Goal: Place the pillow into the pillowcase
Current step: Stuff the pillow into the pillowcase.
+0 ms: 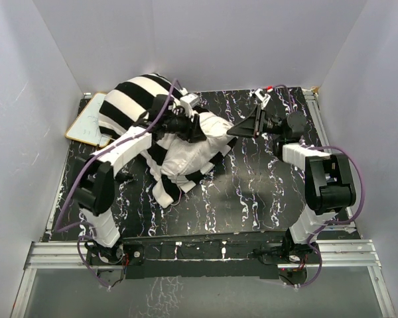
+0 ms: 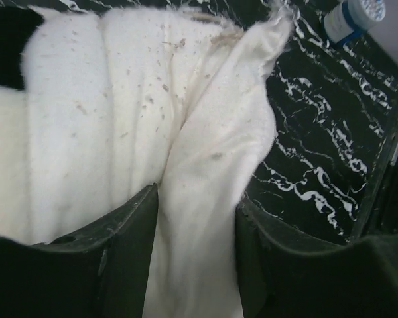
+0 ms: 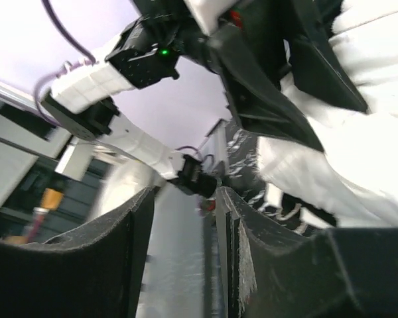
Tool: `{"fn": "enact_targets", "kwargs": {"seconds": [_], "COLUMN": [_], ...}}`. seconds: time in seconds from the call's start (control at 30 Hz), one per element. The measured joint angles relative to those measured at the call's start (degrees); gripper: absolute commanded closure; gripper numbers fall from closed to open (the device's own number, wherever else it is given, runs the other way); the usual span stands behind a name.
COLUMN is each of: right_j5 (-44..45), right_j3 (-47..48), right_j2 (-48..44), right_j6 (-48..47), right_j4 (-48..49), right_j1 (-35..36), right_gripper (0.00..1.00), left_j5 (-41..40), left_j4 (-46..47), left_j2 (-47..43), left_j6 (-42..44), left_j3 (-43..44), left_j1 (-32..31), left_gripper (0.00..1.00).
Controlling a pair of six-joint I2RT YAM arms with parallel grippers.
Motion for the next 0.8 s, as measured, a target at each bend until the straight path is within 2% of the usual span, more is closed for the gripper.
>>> {"fn": "enact_targets", "kwargs": {"seconds": [0.03,0.07,0.27,0.4,0.47,0.5,0.6,0.63,0.67,0.7,0.73,0.77,0.8], "right_j5": [-0.74,-1.22,-2.4,-1.33,-0.37,-0.07,1.22,1.51,1.7,1.95,2.23,2.4,2.62], "right_j3": [1.2,2.49,11.19,13.31,13.64,13.75,13.94,13.97,13.99,14.03,14.05,14.05,14.05], "right_j2": [0.0,0.0,-0.37,-1.99,-2.49,-2.58,-2.58,-2.58,-2.58,-2.58,-2.58,-2.58,-2.58], "right_j6": [2.47,4.35,11.98,15.04,17.42,18.51,22.69,23.8,24.65,25.38,26.14,26.71,27.32], "right_j4": [-2.14,-4.72,-26.58,-36.72,-39.26,-40.02,-40.83,-40.85,-40.7,-40.57,-40.24,-39.78,-39.41], "right_j1": [-0.04,-0.02,0.17,0.31,0.55,0.63,0.81,0.9,0.92,0.98,1.03,1.05,1.05], "right_gripper": [0.83,0.91,0.92,0.92,0.9,0.86,0.63,0.61,0.63,0.71,0.86,0.91,0.92], "left_j5": [0.0,-0.09,-1.11,-2.82,-3.72,-4.11,-4.96,-5.18,-5.44,-5.66,-5.99,-6.19,-6.56], "left_j4": [0.0,-0.07,1.16,1.51,1.33,1.14,0.5,0.11,-0.04,-0.31,-0.39,-0.66,-0.92], "left_j2": [-2.29,-4.22,-15.93,-23.15,-25.68,-26.71,-29.97,-30.97,-31.76,-32.68,-33.48,-34.38,-35.19], "left_j6": [-1.73,-3.21,-12.98,-18.71,-20.81,-21.59,-23.56,-24.02,-24.28,-24.55,-24.76,-24.96,-25.07], "left_j3": [-0.7,-1.09,-3.91,-9.35,-11.26,-11.93,-13.94,-14.53,-15.04,-15.72,-16.46,-17.29,-18.12], "left_j1": [0.2,0.48,2.75,3.21,3.21,3.21,3.21,3.21,3.21,3.21,3.21,3.21,3.21], "left_gripper": [0.53,0.53,0.53,0.51,0.5,0.5,0.5,0.5,0.5,0.5,0.5,0.5,0.5]}}
